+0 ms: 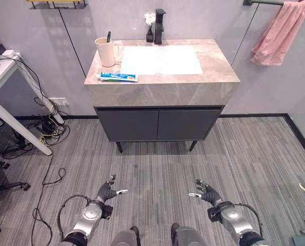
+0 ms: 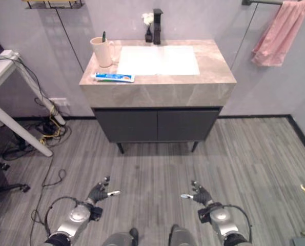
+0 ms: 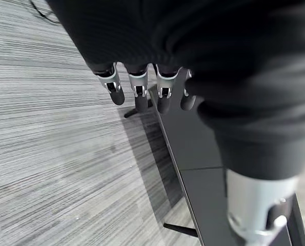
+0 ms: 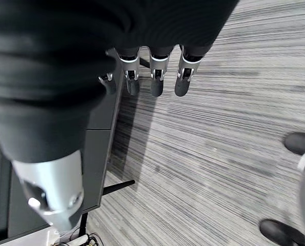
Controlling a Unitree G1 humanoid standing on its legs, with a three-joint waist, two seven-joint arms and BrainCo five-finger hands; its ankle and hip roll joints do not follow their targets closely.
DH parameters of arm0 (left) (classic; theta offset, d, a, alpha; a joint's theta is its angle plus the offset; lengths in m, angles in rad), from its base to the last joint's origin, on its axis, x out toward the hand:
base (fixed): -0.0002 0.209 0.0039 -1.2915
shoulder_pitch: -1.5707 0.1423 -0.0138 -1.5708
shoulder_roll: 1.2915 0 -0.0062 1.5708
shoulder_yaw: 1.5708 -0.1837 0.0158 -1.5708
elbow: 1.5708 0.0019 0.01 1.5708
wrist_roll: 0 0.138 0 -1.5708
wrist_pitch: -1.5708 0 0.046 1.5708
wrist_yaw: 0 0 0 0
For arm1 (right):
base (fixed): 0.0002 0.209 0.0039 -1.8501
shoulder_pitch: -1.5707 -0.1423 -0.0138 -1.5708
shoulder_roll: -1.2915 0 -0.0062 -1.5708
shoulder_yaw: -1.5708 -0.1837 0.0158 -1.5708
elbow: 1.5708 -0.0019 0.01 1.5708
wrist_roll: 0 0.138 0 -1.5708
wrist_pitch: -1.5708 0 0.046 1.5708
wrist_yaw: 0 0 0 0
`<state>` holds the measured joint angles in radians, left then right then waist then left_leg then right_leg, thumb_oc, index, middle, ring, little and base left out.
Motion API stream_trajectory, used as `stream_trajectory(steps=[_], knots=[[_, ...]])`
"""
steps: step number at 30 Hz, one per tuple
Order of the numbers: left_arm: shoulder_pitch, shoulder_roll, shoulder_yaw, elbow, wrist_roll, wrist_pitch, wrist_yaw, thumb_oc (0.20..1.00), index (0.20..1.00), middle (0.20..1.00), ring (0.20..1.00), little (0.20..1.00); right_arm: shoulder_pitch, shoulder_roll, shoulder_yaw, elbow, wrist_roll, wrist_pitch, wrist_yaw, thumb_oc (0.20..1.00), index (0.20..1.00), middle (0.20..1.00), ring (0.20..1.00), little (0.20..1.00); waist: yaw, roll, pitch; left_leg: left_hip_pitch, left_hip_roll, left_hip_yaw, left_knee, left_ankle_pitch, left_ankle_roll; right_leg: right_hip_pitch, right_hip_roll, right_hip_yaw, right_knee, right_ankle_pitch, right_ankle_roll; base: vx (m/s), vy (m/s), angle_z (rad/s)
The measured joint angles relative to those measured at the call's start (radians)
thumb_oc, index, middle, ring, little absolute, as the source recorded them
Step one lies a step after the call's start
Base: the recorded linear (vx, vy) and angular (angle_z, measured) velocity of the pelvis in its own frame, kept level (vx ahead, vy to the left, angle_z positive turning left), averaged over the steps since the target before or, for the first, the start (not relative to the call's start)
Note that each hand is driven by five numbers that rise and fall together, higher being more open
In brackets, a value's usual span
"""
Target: Put brush and paste in cup on sink, flatten towel.
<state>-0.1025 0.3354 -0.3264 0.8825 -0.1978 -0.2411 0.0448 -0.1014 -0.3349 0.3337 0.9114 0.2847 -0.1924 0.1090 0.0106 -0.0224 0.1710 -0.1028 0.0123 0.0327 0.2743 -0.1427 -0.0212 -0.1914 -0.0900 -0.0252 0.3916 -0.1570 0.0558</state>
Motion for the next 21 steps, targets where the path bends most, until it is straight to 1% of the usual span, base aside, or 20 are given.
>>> stream_trajectory(steps=[4,11,17,18,21], knots=[[0.03,0.0,-0.001,0.001,0.0,0.004,-0.001,1.0,1.0,1.0,1.0,1.0,0.027,0.013,0.001,-0.002,0.005,0.0,0.001,1.0,1.0,1.0,1.0,1.0,0.0,-0.006,-0.007,0.013,-0.002,0.009,0.0,0.002,0.008,0.003,0.0,0.013,0.01,0.0,0.003,0.01,0.004,-0.07],[0.029,0.0,-0.003,0.002,-0.002,0.004,-0.003,1.0,1.0,1.0,1.0,1.0,0.039,0.016,0.001,0.003,0.018,0.0,0.002,1.0,1.0,1.0,1.0,1.0,0.0,-0.018,-0.033,0.014,-0.004,0.01,0.001,0.005,0.004,0.004,0.0,0.015,0.018,0.001,0.0,0.0,0.0,0.0],[0.029,-0.002,-0.012,0.036,-0.002,0.004,-0.004,1.0,1.0,1.0,1.0,1.0,0.043,0.027,0.001,0.05,0.026,0.0,0.002,1.0,1.0,1.0,1.0,1.0,0.001,-0.015,-0.059,0.034,-0.002,0.01,-0.004,0.005,0.005,0.02,0.001,0.015,0.012,-0.001,0.0,0.0,0.0,0.0],[0.03,-0.003,-0.012,0.046,-0.002,0.005,-0.004,1.0,1.0,1.0,1.0,1.0,0.049,0.027,0.001,0.051,0.027,0.0,0.002,1.0,1.0,1.0,1.0,1.0,0.001,-0.017,-0.071,0.033,-0.003,0.011,-0.004,0.001,0.009,0.017,0.001,0.015,0.01,-0.007,-0.001,0.0,0.0,0.0],[0.031,-0.004,-0.019,0.045,-0.002,0.004,-0.005,1.0,1.0,1.0,1.0,1.0,0.05,0.029,0.002,0.057,0.047,0.0,0.003,1.0,1.0,1.0,1.0,1.0,0.001,-0.017,-0.074,0.032,-0.003,0.015,-0.004,-0.001,0.012,0.017,0.001,0.017,0.006,-0.005,-0.002,-0.01,0.021,-0.04]])
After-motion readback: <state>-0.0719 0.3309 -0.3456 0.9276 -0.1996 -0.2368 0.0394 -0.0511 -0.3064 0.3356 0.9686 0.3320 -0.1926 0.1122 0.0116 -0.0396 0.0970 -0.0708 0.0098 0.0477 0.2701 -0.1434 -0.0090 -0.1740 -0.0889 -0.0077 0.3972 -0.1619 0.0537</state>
